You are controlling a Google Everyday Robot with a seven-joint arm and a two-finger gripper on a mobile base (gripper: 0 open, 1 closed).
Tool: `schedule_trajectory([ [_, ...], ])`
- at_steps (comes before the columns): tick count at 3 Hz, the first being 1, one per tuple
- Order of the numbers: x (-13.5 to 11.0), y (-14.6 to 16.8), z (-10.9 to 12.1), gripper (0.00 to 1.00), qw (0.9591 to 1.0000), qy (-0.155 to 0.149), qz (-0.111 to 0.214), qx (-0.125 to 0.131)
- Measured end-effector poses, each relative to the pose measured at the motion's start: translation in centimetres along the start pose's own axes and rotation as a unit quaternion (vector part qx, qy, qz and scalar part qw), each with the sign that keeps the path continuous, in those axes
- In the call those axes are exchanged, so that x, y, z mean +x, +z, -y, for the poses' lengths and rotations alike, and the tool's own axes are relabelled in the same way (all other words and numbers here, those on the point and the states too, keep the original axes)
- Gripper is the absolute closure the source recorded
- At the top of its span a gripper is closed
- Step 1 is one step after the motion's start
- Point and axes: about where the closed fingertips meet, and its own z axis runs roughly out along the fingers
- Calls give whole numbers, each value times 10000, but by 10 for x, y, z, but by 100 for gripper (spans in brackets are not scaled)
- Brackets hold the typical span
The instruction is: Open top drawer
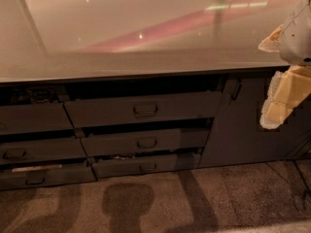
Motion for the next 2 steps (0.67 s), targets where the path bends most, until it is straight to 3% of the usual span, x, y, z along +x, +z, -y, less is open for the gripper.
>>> schedule_trajectory([
  [2,-1,6,3,0,10000,43,-56,-56],
])
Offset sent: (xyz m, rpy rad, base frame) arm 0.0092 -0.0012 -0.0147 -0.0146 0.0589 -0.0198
